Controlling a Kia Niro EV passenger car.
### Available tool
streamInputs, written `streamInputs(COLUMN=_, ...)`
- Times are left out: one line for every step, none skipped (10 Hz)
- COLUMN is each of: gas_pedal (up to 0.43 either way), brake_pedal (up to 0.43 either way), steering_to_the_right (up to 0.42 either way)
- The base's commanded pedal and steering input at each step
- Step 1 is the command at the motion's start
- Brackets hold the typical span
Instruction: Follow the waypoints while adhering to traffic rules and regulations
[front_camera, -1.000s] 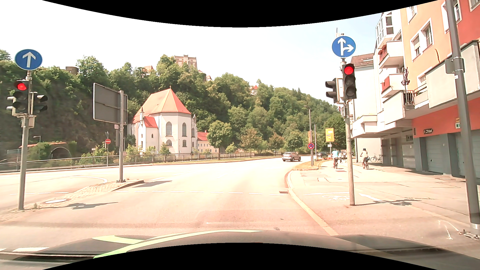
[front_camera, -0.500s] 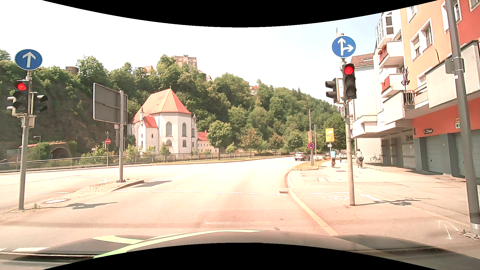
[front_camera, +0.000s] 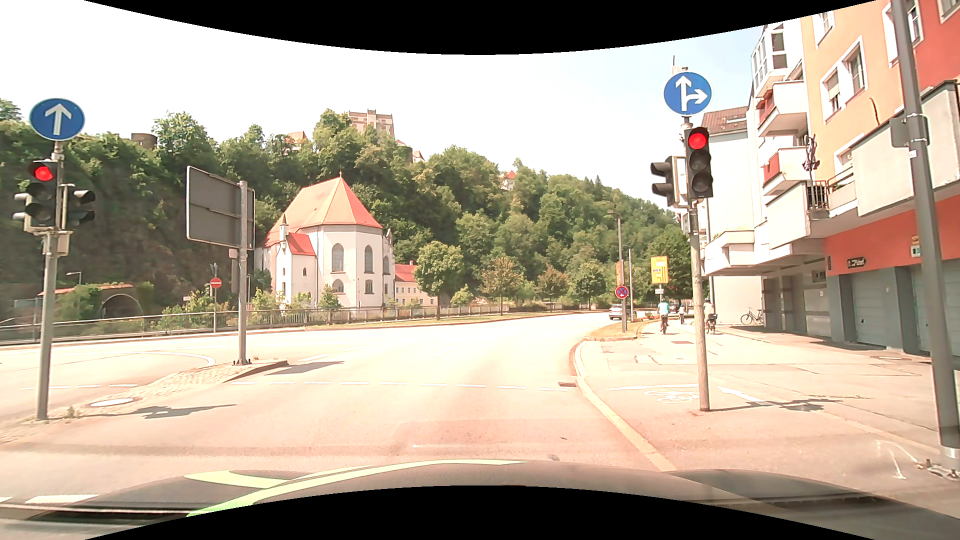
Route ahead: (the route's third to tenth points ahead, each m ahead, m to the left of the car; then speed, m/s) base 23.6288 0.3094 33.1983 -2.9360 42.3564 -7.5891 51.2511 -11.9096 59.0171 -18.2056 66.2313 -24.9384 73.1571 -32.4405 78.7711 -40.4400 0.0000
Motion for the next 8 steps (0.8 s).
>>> streamInputs(gas_pedal=0.0, brake_pedal=0.335, steering_to_the_right=0.04)
streamInputs(gas_pedal=0.0, brake_pedal=0.335, steering_to_the_right=0.04)
streamInputs(gas_pedal=0.0, brake_pedal=0.329, steering_to_the_right=0.04)
streamInputs(gas_pedal=0.0, brake_pedal=0.335, steering_to_the_right=0.04)
streamInputs(gas_pedal=0.0, brake_pedal=0.335, steering_to_the_right=0.04)
streamInputs(gas_pedal=0.0, brake_pedal=0.335, steering_to_the_right=0.04)
streamInputs(gas_pedal=0.0, brake_pedal=0.335, steering_to_the_right=0.041)
streamInputs(gas_pedal=0.0, brake_pedal=0.335, steering_to_the_right=0.04)
